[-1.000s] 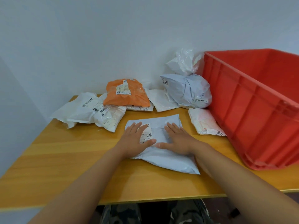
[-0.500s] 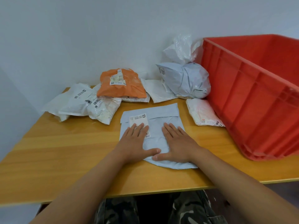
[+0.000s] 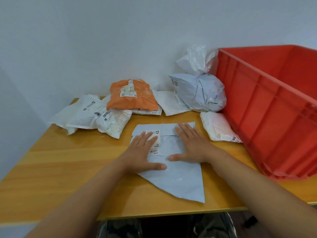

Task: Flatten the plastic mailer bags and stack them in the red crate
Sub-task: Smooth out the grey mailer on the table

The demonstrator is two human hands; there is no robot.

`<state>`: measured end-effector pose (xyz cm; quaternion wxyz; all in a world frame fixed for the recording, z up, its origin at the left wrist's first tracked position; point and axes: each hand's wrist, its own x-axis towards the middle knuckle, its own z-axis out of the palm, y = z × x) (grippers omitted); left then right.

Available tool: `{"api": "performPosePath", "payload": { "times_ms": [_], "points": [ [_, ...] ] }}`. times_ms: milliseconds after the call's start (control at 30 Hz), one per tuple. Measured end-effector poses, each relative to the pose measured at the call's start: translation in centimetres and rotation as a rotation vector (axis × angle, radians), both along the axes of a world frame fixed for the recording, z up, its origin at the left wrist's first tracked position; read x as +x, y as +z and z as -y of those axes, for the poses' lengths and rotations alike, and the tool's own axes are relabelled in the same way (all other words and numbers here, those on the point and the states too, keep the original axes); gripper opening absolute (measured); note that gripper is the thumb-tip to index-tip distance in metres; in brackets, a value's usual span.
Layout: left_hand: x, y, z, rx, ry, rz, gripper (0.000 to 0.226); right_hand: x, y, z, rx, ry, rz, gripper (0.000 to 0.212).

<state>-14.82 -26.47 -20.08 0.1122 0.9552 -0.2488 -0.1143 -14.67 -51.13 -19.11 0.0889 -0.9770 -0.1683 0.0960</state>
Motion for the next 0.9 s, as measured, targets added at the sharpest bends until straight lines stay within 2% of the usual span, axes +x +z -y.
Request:
{"api": "performPosePath", "payload": {
  "times_ms": [167, 367, 633, 800, 900],
  "points": [
    [3.3, 0.8, 1.4, -0.080, 0.049, 0.008, 0.125, 2.4, -0.2, -0.4, -0.030, 0.020, -0.063, 0.129],
    [5.3, -0.7, 2.1, 0.054, 0.083, -0.021, 0.139, 3.0, -1.4, -0.7, -0.048, 0.001, -0.091, 0.128],
    [5.2, -1.6, 2.1, 0.077, 0.072, 0.041, 0.140, 3.2, -1.8, -0.6, -0.093, 0.014, -0.081, 0.130],
    [4.9, -0.7, 1.8, 0.006, 0.081, -0.008, 0.141, 3.0, -1.1, -0.6, -0.033, -0.004, -0.112, 0.127],
    [4.0, 0.2, 1.0, -0.055, 0.039, 0.049, 0.134, 1.9, 0.0, -0.6, 0.041, -0.028, -0.099, 0.133]
  ]
}}
